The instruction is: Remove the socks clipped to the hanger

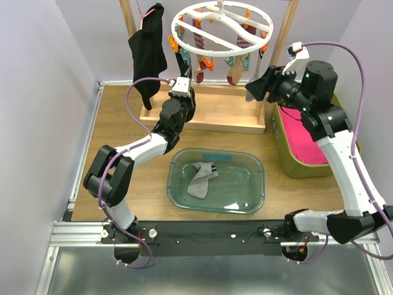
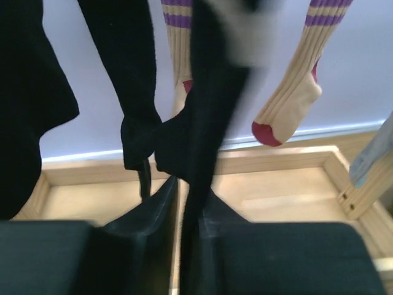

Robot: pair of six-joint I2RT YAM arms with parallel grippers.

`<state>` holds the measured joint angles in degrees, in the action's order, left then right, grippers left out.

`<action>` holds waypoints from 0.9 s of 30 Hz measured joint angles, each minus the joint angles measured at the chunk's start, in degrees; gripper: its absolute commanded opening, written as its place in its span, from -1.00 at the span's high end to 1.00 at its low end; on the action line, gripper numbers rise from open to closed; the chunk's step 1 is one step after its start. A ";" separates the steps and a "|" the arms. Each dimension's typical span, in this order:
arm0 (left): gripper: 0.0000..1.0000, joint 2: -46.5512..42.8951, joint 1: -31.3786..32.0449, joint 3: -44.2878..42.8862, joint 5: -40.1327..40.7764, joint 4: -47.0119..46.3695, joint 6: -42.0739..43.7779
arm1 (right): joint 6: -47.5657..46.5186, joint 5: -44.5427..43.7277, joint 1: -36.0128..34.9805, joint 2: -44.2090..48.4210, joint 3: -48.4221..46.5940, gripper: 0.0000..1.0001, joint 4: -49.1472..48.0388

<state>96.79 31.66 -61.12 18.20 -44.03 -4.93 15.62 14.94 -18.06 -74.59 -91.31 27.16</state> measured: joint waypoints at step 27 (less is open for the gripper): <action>1.00 -5.18 23.80 3.39 12.00 -0.33 4.11 | 0.90 -6.62 -16.98 -4.07 -14.16 -0.38 10.12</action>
<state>91.61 55.46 -57.74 30.20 -44.36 -0.82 16.51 8.32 -35.05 -78.65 -105.47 37.28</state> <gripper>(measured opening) 0.019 0.682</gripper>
